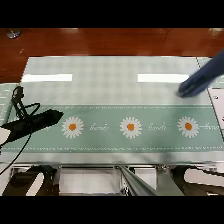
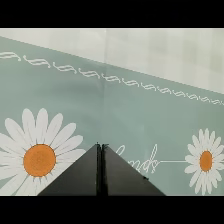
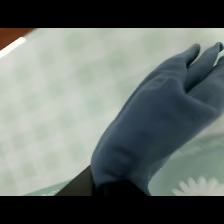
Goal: Fold the shirts.
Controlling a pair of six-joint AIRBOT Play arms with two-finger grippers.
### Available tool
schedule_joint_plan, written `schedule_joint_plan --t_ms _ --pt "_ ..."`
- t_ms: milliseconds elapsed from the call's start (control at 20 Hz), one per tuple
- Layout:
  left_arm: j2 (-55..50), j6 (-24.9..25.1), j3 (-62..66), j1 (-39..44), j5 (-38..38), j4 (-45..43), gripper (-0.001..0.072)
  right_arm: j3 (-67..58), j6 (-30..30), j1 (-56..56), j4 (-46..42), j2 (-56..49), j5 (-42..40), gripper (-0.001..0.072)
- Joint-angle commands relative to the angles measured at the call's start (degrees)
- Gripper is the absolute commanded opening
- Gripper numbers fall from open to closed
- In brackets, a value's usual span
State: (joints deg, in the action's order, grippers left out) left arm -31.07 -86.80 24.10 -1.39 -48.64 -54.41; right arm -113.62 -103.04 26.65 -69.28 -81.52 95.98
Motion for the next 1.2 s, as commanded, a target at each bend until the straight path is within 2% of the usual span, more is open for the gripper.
schedule_joint_plan --t_ms 0,200,300,400,550,600,650,750,800,900,950,1050,1100,1150 --pt "-0.02 0.22 0.0 0.0 0.09 -0.04 0.0026 7.52 -2.08 7.45 -4.9 6.88 4.74 0.0016" --pt "-0.02 0.22 0.0 0.0 0.33 -0.04 0.0026 24.37 -4.44 16.79 -10.29 18.75 2.4 0.0017" --pt "-0.02 0.2 0.0 0.0 0.85 -0.02 0.0026 32.02 -6.14 21.03 -22.43 24.48 5.16 0.0017" --pt "-0.02 0.2 0.0 0.0 1.53 -0.02 0.0026 40.33 -6.16 24.7 -30.14 30.32 4.66 0.0017" --pt "-0.04 0.2 0.0 0.0 2.64 -0.02 0.0026 54.36 -6.21 30.25 -32.24 38.64 2.62 0.0022" --pt "-0.04 0.2 0.0 0.0 2.91 -0.02 0.0026 58.97 -6.86 32.13 -32.52 41.13 1.6 0.0046" --pt "-0.04 0.2 0.0 0.0 3.1 -0.02 0.0026 62.69 -8.41 33.62 -33.31 43.04 1.27 0.0205" --pt "-0.04 0.22 0.02 0.0 3.28 -0.02 0.0026 66.55 -9.73 35.98 -32.87 44.19 -0.15 0.0613" --pt "-0.04 1.01 0.26 -0.02 3.85 -0.07 0.0026 65.92 -7.56 36.09 -30.29 43.54 -2.51 0.063" --pt "-0.92 3.69 3.48 -0.7 4.31 -0.07 0.0025 61.16 -5.68 35.3 -21.49 40.89 -10.1 0.0626" --pt "-2.16 3.93 6.6 -1.46 4.28 -0.09 0.0025 57.81 -5.7 34.1 -15.06 39.04 -15.02 0.0581" --pt "-6.8 5.55 16.09 -2.86 4.0 -0.07 0.0025 49.96 -3.76 29.29 3.15 33.55 -25.14 0.0248" --pt "-10.19 6.12 22.53 -2.99 2.95 -0.04 0.0025 45.81 2.16 24.13 12.87 30.01 -29.42 0.0021" --pt "-13.86 6.4 29.07 -2.8 1.01 0.0 0.0025 41.35 9.18 17.18 19.74 26.25 -32.33 0.0019"
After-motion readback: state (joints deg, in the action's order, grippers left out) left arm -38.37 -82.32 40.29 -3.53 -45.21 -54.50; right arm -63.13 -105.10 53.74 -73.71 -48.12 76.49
